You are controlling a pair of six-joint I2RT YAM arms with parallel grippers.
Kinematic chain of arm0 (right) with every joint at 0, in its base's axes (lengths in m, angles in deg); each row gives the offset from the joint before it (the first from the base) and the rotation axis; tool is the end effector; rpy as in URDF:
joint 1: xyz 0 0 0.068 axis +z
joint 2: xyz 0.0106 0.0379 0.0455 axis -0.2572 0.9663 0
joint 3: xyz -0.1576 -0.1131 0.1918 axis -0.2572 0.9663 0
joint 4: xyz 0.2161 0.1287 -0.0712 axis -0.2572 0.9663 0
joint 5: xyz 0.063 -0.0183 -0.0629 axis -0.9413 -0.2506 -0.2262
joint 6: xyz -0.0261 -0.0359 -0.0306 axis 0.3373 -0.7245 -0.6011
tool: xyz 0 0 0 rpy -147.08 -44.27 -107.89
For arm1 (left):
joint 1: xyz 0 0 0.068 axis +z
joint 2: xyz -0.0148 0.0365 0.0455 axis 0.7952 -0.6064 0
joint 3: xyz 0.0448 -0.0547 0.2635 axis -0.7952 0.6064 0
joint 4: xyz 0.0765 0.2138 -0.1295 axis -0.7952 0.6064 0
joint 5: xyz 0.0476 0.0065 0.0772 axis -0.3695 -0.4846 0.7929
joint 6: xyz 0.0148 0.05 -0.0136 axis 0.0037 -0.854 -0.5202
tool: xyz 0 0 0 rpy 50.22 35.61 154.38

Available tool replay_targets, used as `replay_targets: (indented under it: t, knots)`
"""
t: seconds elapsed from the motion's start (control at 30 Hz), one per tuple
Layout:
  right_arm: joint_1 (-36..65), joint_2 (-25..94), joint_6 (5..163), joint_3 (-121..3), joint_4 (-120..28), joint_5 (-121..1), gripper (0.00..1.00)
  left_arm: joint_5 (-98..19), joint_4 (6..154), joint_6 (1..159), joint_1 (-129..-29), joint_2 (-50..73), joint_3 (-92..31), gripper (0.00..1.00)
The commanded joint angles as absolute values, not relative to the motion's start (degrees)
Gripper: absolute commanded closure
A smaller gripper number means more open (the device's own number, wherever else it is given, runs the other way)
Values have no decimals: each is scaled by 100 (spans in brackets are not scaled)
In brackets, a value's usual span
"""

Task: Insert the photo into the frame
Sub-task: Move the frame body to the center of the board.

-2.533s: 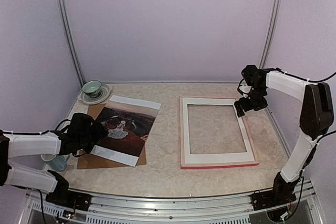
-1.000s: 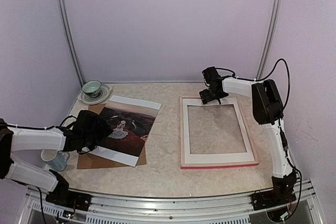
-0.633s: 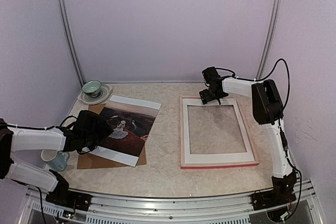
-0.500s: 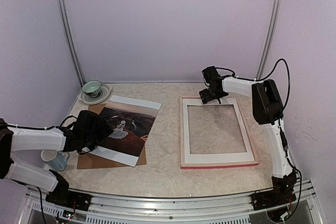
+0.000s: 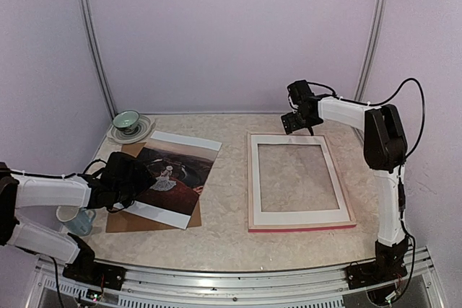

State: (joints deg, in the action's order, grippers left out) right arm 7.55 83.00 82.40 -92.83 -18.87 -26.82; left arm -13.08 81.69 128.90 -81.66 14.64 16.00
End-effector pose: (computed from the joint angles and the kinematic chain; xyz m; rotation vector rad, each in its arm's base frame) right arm 0.4767 0.1808 0.2088 -0.1555 2.3252 -0.2904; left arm 0.2035 -0.0999 0.1528 -0.7771 2.2176 -0.4033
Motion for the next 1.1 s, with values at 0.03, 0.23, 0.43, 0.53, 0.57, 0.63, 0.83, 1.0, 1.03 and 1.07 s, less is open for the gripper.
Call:
replay_targets:
  t: [0.03,0.23,0.43,0.53,0.57,0.63,0.83,1.0,1.03,1.07]
  knots:
    - [254,7167,8755,-7785,-1952,-3777,1,-1254,8133,12923,-8203,1520,1558,1]
    - [-484,6030,8907,-6264,-2275,-5066,2,-1309,8053,12918,-8207,1479,1600,1]
    - [-1137,5569,8828,-5291,-2548,-5866,14,-1411,7949,12926,-8218,1346,1572,1]
    - [-1390,5621,8852,-4971,-2740,-6138,25,-1424,7935,12921,-8225,1308,1555,1]
    - [-1432,5649,8873,-4885,-2811,-6195,29,-1429,7946,12921,-8225,1307,1558,1]
    - [-1561,5694,8925,-4789,-2891,-6243,35,-1434,7958,12917,-8220,1307,1554,1]
    - [-1623,5793,8963,-4753,-2978,-6099,52,-1405,7996,12905,-8222,1366,1569,1]
    - [-1625,5864,8955,-4747,-2970,-6034,56,-1431,7975,12921,-8230,1355,1557,1]
    - [-1623,5879,8960,-4740,-2980,-6034,56,-1438,7970,12921,-8229,1345,1556,1]
    - [-1622,5892,8962,-4731,-2985,-6034,56,-1442,7967,12921,-8229,1330,1549,1]
